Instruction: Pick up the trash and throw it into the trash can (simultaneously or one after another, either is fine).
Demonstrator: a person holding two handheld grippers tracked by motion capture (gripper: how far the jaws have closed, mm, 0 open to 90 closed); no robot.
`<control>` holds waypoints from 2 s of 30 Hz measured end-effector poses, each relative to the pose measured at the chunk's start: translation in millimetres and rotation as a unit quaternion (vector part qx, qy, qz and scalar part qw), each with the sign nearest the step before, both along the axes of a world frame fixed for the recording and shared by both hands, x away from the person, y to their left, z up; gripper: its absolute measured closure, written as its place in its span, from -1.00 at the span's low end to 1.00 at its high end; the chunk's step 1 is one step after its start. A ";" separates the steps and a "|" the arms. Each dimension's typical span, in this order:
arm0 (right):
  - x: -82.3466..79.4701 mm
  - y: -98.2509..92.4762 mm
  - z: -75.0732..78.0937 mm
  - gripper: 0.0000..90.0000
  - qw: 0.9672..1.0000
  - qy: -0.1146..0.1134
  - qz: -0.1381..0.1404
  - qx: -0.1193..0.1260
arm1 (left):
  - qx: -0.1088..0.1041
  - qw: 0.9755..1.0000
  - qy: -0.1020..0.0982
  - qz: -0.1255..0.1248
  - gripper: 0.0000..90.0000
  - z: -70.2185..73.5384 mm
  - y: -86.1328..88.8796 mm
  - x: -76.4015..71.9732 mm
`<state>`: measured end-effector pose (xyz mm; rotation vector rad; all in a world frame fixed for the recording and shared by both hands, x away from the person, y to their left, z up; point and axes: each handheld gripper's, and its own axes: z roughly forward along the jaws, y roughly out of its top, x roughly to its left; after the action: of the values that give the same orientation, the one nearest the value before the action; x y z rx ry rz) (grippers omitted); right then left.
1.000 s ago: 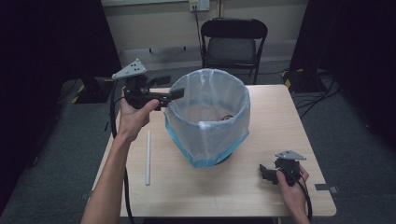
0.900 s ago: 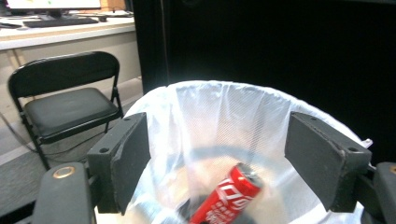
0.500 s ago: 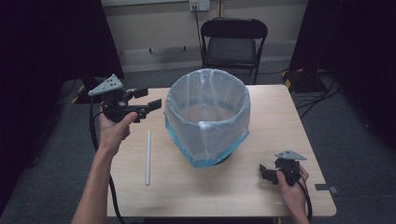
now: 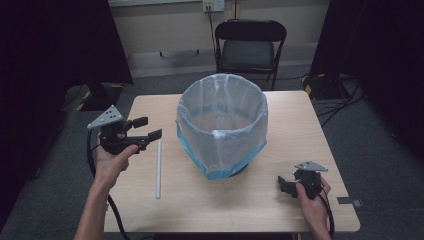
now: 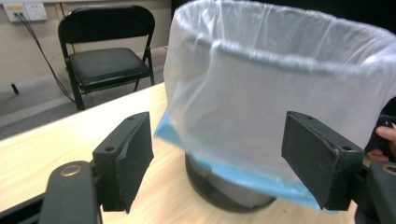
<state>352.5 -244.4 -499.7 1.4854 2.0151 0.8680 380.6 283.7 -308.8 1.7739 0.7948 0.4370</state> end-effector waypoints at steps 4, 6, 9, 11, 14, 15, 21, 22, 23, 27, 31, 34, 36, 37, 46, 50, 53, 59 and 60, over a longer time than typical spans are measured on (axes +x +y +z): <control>0.0 0.0 0.0 -0.74 1.000 0.000 0.000 0.000 | -0.004 1.000 0.019 0.022 -0.38 -19.6 13.0 -2.3; 0.0 0.0 0.0 -0.74 1.000 0.000 0.000 0.000 | 0.001 0.999 0.032 0.027 -0.38 -31.0 17.7 -2.8; 0.0 0.0 0.0 -0.74 1.000 0.000 0.000 0.000 | 0.017 0.998 0.056 0.031 -0.38 -47.8 22.2 -4.0; 0.0 0.0 0.0 -0.74 1.000 0.000 0.000 0.000 | 0.022 0.997 0.068 0.037 -0.38 -57.3 24.4 -4.1; 0.0 0.0 0.0 -0.74 1.000 0.000 0.000 0.000 | 0.027 0.996 0.080 0.043 -0.37 -69.6 28.0 -5.4; 0.0 0.0 0.0 -0.74 1.000 0.000 0.000 0.000 | 0.028 0.995 0.083 0.044 -0.37 -72.8 28.4 -6.0; 0.0 0.0 0.0 -0.74 1.000 0.000 0.000 0.000 | 0.057 0.990 0.115 0.058 -0.35 -102.9 28.2 -10.8; 0.0 0.0 0.0 -0.74 1.000 0.000 0.000 0.000 | 0.058 0.989 0.121 0.059 -0.35 -107.8 28.8 -11.5; 0.0 0.0 0.0 -0.74 1.000 0.000 0.000 0.000 | 0.059 0.989 0.124 0.063 -0.36 -111.5 29.0 -12.5; 0.0 0.0 0.0 -0.74 1.000 0.000 0.000 0.000 | 0.071 0.985 0.140 0.076 -0.40 -128.4 31.6 -15.0; 0.0 0.0 0.0 -0.74 1.000 0.000 0.000 0.000 | 0.077 0.982 0.156 0.075 -0.38 -141.1 32.7 -19.6; 0.0 0.0 0.0 -0.74 1.000 0.000 0.000 0.000 | 0.086 0.980 0.164 0.072 -0.32 -150.8 30.8 -24.1; 0.0 0.0 0.0 -0.74 1.000 0.000 0.000 0.000 | 0.089 0.979 0.172 0.067 -0.33 -156.9 29.3 -26.1; 0.0 0.0 0.0 -0.74 1.000 0.000 0.000 0.000 | 0.092 0.978 0.177 0.066 -0.33 -160.6 28.1 -27.1; 0.0 0.0 0.0 -0.74 1.000 0.000 0.000 0.000 | 0.131 0.972 0.186 0.059 -0.30 -179.2 15.5 -28.1; 0.0 0.0 0.0 -0.74 1.000 0.000 0.000 0.000 | 0.150 0.971 0.174 0.063 -0.17 -178.9 15.4 -28.6; -0.1 0.0 0.0 -0.74 1.000 0.000 0.000 0.000 | 0.164 0.970 0.164 0.066 0.03 -178.6 16.2 -29.2; -0.1 0.1 0.0 -0.74 1.000 0.000 0.000 0.000 | 0.182 0.967 0.164 0.073 0.26 -176.4 16.7 -26.9; -0.1 0.0 0.0 -0.74 1.000 0.000 0.000 0.000 | 0.182 0.966 0.165 0.074 0.34 -176.0 18.4 -25.9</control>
<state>352.5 -244.3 -499.8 1.4849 2.0148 0.8678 354.7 302.1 -484.8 2.1738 1.1440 0.4093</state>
